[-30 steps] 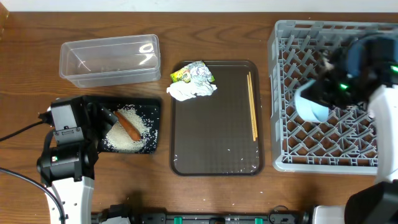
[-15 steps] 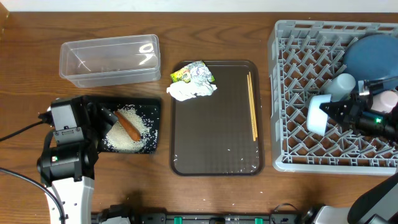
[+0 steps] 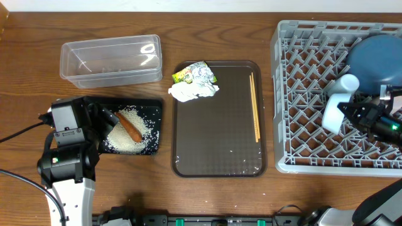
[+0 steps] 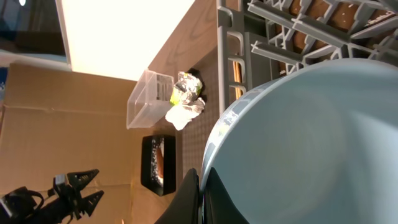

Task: Sort waste into correct bins and load items into the dishwasher rack
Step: 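Lower the bowl into the rack and open the right gripper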

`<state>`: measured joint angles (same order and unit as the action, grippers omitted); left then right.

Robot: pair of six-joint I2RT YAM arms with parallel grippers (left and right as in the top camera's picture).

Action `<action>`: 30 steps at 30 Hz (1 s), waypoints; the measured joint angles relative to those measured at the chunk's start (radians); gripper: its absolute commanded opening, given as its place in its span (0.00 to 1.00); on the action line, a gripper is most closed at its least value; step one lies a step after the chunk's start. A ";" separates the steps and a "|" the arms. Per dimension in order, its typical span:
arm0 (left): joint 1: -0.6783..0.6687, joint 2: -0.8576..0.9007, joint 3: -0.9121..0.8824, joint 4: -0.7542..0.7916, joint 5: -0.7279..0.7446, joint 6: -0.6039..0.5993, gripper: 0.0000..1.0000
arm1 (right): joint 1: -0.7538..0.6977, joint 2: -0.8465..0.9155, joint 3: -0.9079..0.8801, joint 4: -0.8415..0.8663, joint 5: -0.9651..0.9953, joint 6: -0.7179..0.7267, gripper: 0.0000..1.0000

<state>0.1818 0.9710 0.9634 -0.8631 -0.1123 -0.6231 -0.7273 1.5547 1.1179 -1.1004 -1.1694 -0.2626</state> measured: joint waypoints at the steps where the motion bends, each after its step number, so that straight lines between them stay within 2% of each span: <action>1: 0.000 0.000 0.000 0.000 0.000 0.000 0.99 | 0.000 0.000 0.000 0.002 -0.003 0.000 0.01; 17: 0.000 0.000 0.000 0.000 0.000 0.000 0.99 | 0.000 0.001 0.000 0.060 -0.125 -0.011 0.01; 30: 0.000 0.000 0.000 0.000 0.000 0.000 0.99 | 0.038 0.108 -0.006 0.090 -0.184 -0.012 0.01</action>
<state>0.1818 0.9710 0.9634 -0.8631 -0.1123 -0.6231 -0.6895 1.6623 1.1122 -1.0107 -1.3537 -0.2745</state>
